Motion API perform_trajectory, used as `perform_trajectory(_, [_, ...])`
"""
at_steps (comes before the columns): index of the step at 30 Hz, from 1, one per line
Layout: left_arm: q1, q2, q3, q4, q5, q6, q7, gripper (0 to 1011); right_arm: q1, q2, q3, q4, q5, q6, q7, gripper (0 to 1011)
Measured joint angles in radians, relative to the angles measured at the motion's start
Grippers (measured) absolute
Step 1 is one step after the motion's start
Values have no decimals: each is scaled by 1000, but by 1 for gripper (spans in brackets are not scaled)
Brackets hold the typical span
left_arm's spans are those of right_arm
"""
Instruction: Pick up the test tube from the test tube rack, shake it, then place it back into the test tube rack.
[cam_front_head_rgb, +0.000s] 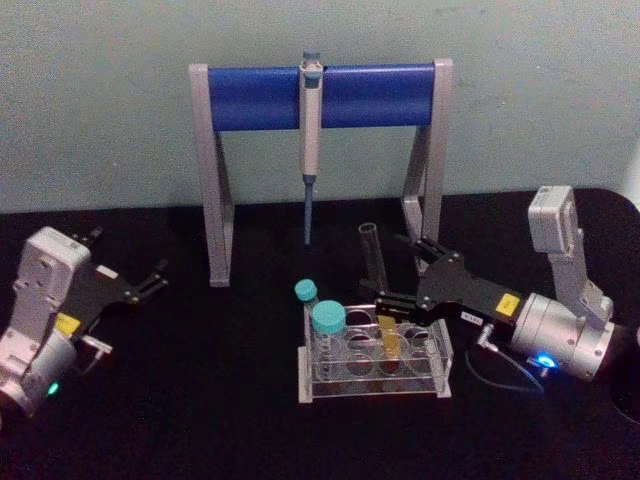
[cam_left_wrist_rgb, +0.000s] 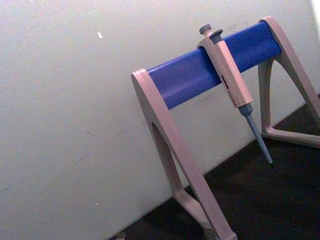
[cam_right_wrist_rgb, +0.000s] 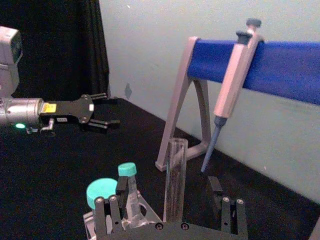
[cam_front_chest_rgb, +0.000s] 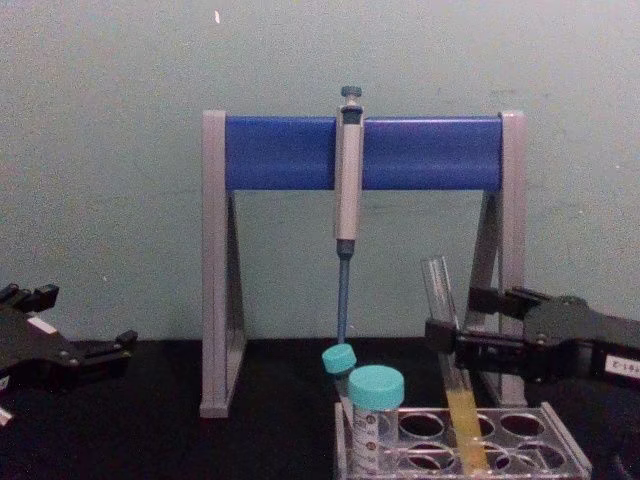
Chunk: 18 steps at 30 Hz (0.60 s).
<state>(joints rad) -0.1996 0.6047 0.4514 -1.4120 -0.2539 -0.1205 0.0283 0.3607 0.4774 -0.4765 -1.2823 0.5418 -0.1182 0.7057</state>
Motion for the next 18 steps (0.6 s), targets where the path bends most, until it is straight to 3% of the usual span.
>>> perform_trajectory(6, [0,0,0,0,0,0,0,1001,-28,12,25,-54,0,-46,-15,1000])
perform_trajectory(9, [0,0,0,0,0,0,0,1001,-64,17,65,-106,3,-71,-72,1000])
perform_trajectory(12, [0,0,0,0,0,0,0,1001,-117,17,116,-174,-23,-72,-194,1000])
perform_trajectory(13, [0,0,0,0,0,0,0,1001,-144,15,140,-209,-52,-55,-273,1000])
perform_trajectory(18, [0,0,0,0,0,0,0,1001,-197,-5,184,-261,-115,16,-448,1000])
